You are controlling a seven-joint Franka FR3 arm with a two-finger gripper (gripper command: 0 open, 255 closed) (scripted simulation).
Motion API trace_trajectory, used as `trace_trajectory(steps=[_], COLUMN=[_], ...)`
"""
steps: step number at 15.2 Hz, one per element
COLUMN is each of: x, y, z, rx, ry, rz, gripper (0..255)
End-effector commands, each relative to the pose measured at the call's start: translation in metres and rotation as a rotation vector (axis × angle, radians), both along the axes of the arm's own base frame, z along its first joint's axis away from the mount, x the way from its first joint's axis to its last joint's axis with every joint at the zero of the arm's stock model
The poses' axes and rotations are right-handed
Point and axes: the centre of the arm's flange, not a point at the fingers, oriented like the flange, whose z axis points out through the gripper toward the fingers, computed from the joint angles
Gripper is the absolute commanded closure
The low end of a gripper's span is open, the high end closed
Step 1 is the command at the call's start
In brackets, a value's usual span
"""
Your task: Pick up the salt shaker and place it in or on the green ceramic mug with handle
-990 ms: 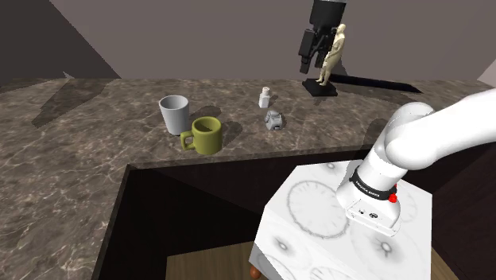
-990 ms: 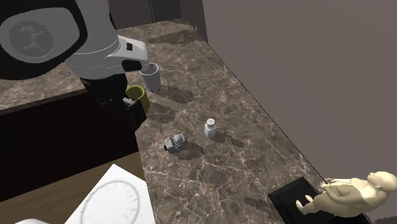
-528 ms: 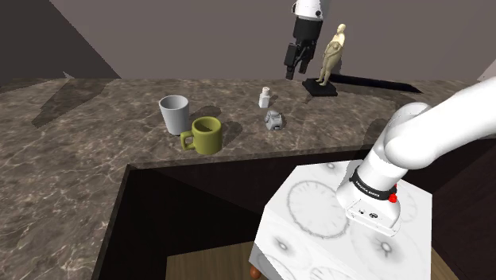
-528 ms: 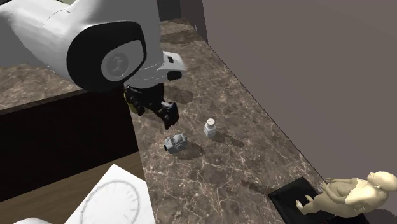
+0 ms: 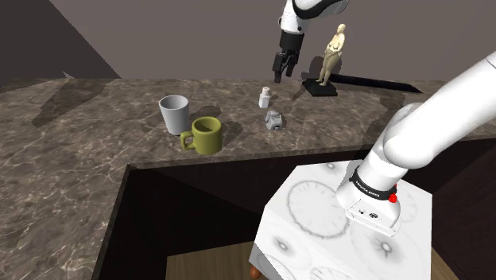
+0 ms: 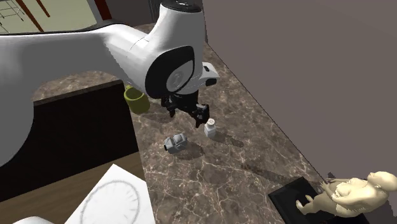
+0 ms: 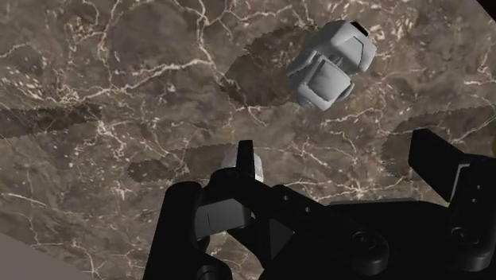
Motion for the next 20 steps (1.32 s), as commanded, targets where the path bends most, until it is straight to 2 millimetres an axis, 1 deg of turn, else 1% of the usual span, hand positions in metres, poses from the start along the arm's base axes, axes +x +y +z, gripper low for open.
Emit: trace_trajectory(steps=[1,8,9,15,16,20], x=[0.017,0.080,0.083,0.083,0.083,0.083], y=[-0.012,-0.054,-0.056,-0.055,-0.055,-0.055], z=[-0.015,-0.062,-0.064,-0.095,-0.104,-0.104], rx=[-0.005,-0.018,-0.019,-0.019,-0.019,-0.019], ry=[-0.007,-0.028,-0.029,-0.029,-0.029,-0.029], rz=[0.014,0.059,0.061,0.061,0.061,0.061], gripper=[0,0,0,0,0,0])
